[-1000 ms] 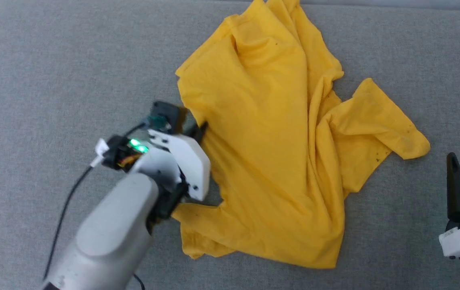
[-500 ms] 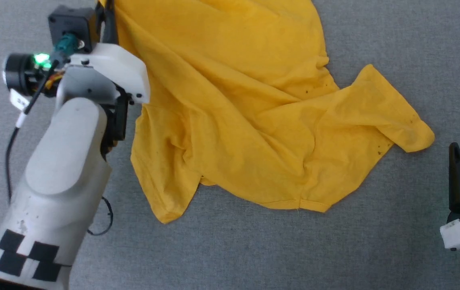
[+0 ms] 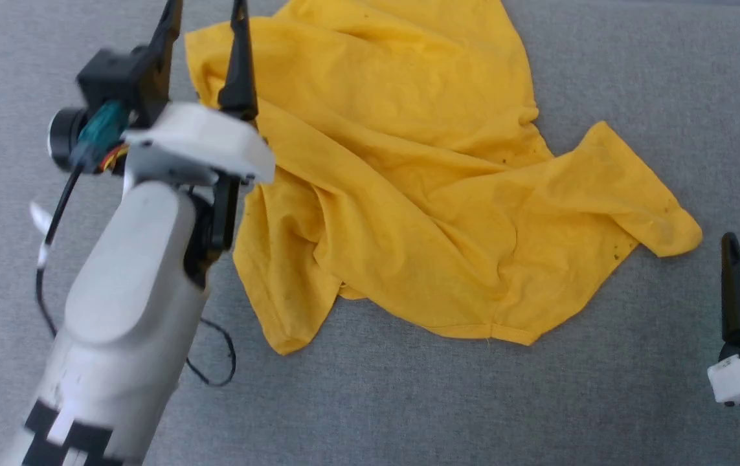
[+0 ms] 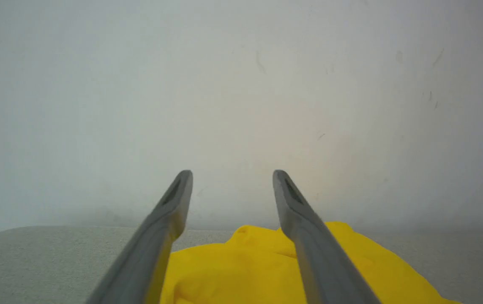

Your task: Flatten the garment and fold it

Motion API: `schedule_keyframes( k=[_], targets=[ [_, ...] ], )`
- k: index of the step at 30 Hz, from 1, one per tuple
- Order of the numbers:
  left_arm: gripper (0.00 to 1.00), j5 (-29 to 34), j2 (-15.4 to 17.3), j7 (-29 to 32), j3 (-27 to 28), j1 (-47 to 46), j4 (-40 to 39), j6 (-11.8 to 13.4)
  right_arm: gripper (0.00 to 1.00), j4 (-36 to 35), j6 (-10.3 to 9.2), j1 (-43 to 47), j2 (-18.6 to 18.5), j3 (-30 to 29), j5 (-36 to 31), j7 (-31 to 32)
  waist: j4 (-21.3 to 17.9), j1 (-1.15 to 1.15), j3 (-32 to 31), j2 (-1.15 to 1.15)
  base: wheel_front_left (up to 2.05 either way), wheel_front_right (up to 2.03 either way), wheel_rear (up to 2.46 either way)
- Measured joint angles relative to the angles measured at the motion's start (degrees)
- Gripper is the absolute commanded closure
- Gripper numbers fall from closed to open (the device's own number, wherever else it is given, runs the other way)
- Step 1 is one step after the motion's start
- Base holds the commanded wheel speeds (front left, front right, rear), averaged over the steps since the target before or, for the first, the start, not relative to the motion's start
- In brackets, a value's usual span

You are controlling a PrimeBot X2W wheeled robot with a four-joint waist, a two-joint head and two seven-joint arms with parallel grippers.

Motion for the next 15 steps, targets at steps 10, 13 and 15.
schedule_keyframes(
  k=[10, 13, 15],
  targets=[
    [0.00, -1.1, 5.0, -5.2, 8.5, 31.9, -30.1, 3.9, 0.00, 1.5, 0.00, 2.5, 0.0, 1.3, 1.0, -0.6, 1.1, -0.01, -5.3, 0.00, 0.00, 0.00, 0.00],
    [0.00, 2.5, 3.5, -5.3, 11.6, 41.4, -36.9, 5.2, 0.00, 2.2, 0.00, 3.5, 0.0, 1.1, 1.3, -1.1, 1.0, -0.02, -6.3, 0.00, 0.00, 0.00, 0.00],
    [0.00, 4.6, 1.6, -5.3, 12.8, 46.0, -39.2, 5.4, 0.00, 2.5, 0.00, 4.1, 0.0, 0.7, 1.5, -1.2, 1.2, -0.01, -6.9, 0.00, 0.00, 0.00, 0.00]
  ],
)
